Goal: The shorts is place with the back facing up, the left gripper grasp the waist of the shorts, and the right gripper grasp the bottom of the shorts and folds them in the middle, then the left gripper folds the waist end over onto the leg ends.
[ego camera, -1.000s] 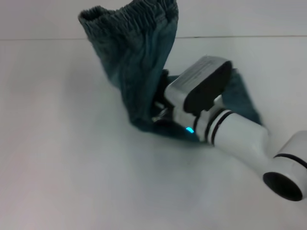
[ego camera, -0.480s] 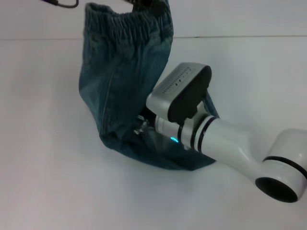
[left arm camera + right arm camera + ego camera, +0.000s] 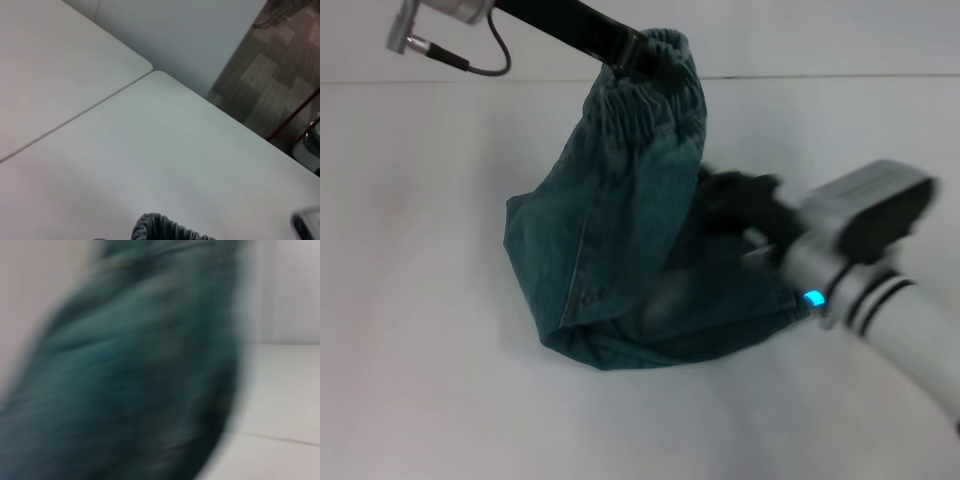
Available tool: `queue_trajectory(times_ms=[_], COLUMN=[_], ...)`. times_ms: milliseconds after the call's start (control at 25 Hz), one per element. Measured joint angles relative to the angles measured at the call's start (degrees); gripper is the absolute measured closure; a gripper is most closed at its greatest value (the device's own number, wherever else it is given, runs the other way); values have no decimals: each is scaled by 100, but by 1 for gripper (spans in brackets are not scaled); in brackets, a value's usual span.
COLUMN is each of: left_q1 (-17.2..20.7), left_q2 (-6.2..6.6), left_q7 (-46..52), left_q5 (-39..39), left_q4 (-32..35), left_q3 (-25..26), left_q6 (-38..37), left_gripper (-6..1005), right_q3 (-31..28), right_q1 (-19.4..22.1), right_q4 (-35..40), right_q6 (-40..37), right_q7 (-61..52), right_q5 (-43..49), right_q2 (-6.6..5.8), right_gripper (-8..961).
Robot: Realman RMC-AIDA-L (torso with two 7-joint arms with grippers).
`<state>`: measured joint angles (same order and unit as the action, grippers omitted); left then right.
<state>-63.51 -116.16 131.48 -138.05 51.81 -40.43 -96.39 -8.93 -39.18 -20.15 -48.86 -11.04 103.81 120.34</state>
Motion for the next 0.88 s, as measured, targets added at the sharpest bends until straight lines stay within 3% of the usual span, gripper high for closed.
queue_trajectory(times_ms=[160, 360, 600, 720, 880], left_q1=[16, 33, 91, 219, 404], left_q2=[-212, -506, -751, -810, -794], left_q7=[-171, -663, -776, -776, -806], left_q5=[0, 0, 4, 223, 616], left_q4=[-38, -415, -972, -1110, -1184], left_q3=[-12, -231, -824, -1206, -1441], left_q6=[108, 408, 1084, 1528, 1846], left_gripper=[910, 903, 877, 864, 690], right_q3=[-435, -985, -1180, -1148, -1058], right_q1=[285, 314, 337, 357, 406], right_q4=[789, 1770, 2119, 2104, 2078], right_q6=[-769, -1526, -1941, -1948, -1948], right_q7=[-982, -2338, -2880, -2890, -2895], right_q5=[-11, -23, -26, 6, 27], right_q2=[-14, -38, -54, -55, -54], right_gripper=[954, 955, 955, 954, 954])
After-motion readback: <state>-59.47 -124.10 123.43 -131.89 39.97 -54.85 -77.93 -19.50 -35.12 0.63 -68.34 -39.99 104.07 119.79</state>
